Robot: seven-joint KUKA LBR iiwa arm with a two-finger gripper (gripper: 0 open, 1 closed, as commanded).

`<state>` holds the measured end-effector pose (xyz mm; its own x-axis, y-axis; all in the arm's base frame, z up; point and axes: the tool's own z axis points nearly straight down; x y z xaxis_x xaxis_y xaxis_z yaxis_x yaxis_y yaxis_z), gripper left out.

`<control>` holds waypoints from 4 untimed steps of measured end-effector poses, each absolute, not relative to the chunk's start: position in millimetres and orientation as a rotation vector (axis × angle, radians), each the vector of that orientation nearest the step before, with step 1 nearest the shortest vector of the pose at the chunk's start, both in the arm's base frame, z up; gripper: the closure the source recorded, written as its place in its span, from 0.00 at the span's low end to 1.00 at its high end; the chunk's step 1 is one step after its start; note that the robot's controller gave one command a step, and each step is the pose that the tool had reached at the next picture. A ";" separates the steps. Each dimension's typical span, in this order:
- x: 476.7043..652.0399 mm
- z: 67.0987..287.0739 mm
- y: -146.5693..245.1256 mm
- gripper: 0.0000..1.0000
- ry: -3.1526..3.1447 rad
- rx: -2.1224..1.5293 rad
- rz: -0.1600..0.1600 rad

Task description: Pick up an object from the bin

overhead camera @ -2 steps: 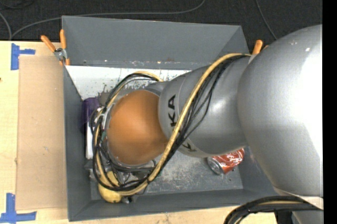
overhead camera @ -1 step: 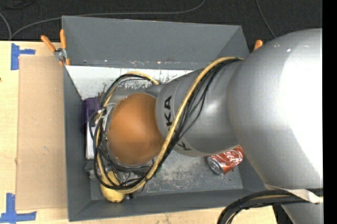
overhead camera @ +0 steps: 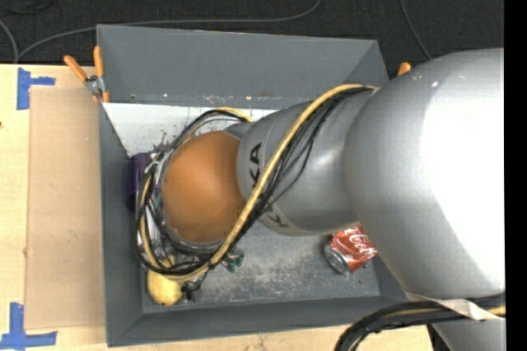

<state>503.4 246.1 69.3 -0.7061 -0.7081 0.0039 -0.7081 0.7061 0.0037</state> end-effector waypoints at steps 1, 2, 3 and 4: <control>506.5 69.6 246.8 1.00 -2.910 1.170 -0.003; 503.1 86.4 245.6 1.00 -2.899 1.165 -0.002; 503.8 127.3 246.4 1.00 -2.902 1.164 -0.003; 503.9 165.6 246.7 1.00 -2.902 1.163 -0.003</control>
Offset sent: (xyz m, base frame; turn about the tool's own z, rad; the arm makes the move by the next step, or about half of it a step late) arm 0.0028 0.0006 0.0704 0.0200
